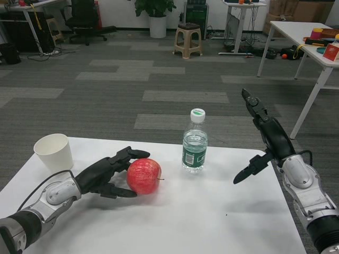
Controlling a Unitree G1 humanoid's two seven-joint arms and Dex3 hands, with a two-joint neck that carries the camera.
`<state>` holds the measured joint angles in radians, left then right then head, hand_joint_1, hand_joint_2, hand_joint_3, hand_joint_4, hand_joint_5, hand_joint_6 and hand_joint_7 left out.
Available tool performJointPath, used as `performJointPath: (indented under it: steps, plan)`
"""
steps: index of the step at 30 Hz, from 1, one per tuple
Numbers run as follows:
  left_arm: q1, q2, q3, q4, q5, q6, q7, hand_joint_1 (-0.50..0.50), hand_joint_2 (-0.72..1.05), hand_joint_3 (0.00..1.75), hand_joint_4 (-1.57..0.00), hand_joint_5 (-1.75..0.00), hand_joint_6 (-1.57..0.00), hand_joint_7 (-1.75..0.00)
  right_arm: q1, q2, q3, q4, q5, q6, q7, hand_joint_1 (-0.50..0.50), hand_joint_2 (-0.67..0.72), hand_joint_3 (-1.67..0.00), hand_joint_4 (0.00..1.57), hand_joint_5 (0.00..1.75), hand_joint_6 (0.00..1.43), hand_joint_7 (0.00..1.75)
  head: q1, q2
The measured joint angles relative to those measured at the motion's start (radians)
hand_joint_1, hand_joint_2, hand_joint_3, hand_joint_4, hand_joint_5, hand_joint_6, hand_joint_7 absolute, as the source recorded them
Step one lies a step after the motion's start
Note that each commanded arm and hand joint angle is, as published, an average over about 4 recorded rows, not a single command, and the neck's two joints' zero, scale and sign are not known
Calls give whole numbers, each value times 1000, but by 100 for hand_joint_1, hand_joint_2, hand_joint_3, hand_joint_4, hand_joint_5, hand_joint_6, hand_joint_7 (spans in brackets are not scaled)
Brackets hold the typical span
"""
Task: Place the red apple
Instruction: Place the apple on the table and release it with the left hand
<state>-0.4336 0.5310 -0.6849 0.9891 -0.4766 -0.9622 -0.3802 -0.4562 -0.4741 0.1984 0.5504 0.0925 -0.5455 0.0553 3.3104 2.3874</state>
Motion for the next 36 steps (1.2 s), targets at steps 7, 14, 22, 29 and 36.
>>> performJointPath:
  steps: [7,14,22,29,36]
  plan:
    - [0,0,4,1,4,-1,-2,-17,105,9,0,-154,-3,-49,0,0,0,1,0,0,0,-50,15,0,0,0,0,0,1,-2]
    - [0,0,4,2,5,-5,-3,-19,105,17,0,-154,-3,-49,0,0,0,1,1,0,0,-50,15,0,0,0,0,0,4,-3]
    - [0,0,4,3,9,-8,-3,-18,105,17,0,-154,-3,-49,0,0,0,1,1,0,0,-50,15,0,0,0,0,0,9,-4]
    - [0,0,4,3,11,-10,-3,-17,105,17,0,-154,-3,-44,0,0,0,1,2,-1,0,-50,15,0,0,0,0,0,10,-4]
    - [0,0,10,3,12,-10,-5,-23,105,17,0,-154,-9,-42,0,0,0,1,2,-4,0,-50,15,0,0,0,0,0,14,-2]
